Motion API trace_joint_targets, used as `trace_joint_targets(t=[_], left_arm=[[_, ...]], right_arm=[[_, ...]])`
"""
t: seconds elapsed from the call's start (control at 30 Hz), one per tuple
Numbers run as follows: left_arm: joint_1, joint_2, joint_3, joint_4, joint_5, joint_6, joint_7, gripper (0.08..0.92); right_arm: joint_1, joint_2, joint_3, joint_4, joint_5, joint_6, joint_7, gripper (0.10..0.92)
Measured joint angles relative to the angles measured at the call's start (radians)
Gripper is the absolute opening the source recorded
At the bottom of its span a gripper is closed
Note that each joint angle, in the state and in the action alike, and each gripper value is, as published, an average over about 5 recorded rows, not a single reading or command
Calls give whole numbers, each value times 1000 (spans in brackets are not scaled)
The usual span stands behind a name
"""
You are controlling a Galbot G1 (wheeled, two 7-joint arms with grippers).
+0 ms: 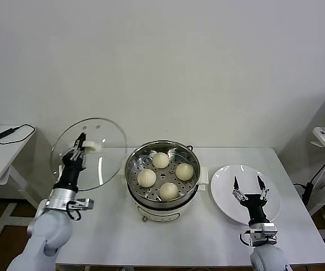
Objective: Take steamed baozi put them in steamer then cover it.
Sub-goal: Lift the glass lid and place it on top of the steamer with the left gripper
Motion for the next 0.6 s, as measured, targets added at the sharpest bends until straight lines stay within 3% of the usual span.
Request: trace_joint_targets(t=[0.27, 0.6], left_arm=[[-76, -34, 194, -103, 0, 140, 84, 197], [-187, -107, 401, -79, 89, 263, 203, 197]], right_arm=[[6, 19, 1, -16, -12, -11, 0, 823], [11, 42, 3, -41, -30, -12, 0, 823]])
